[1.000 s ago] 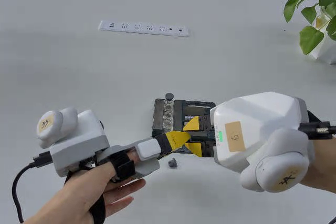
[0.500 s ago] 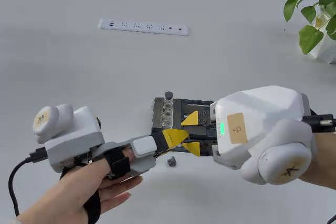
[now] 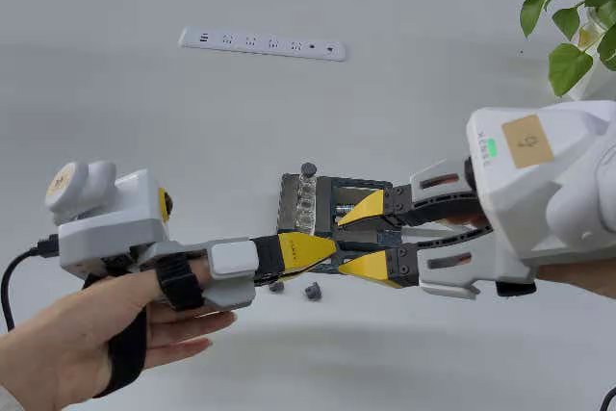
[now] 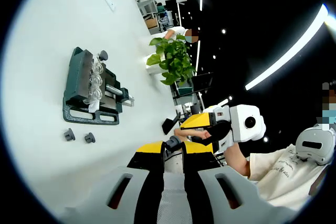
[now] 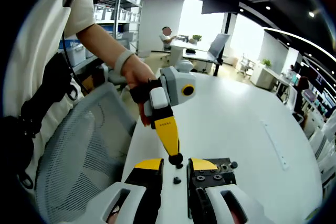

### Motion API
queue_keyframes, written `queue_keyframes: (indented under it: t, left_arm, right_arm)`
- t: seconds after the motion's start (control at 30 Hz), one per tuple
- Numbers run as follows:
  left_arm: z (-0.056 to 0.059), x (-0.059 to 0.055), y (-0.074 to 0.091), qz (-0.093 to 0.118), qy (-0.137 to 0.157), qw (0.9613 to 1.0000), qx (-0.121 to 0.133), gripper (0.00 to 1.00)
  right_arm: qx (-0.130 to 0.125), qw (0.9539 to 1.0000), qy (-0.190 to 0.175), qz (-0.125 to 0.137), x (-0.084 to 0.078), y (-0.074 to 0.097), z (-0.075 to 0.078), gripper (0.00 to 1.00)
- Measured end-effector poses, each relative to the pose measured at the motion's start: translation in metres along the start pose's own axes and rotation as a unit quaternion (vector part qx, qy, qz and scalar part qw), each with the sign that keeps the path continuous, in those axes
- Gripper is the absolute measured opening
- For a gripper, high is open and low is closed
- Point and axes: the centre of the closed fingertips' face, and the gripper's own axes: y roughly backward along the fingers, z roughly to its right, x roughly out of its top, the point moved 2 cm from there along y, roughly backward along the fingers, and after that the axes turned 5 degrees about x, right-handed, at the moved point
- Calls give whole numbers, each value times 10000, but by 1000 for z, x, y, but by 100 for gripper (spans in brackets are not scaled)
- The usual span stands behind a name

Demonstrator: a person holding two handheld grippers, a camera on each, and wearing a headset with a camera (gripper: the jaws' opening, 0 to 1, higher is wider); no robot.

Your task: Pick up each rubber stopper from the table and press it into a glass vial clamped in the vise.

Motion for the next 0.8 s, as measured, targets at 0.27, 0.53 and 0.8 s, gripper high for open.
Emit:
queue_keyframes:
  t: [0.27, 0.53, 0.8]
  left_arm:
    - [14, -7, 2, -403, -98, 9990, -183, 9]
    - [19, -12, 0, -481, -111, 9984, -276, 9]
    - [18, -12, 0, -479, -117, 9984, -269, 9]
  right_arm:
    - [113, 9999, 96, -29, 7, 3, -10, 14]
    - [148, 9993, 288, -188, 8, -5, -17, 13]
    - [156, 9991, 338, -221, 8, -6, -15, 10]
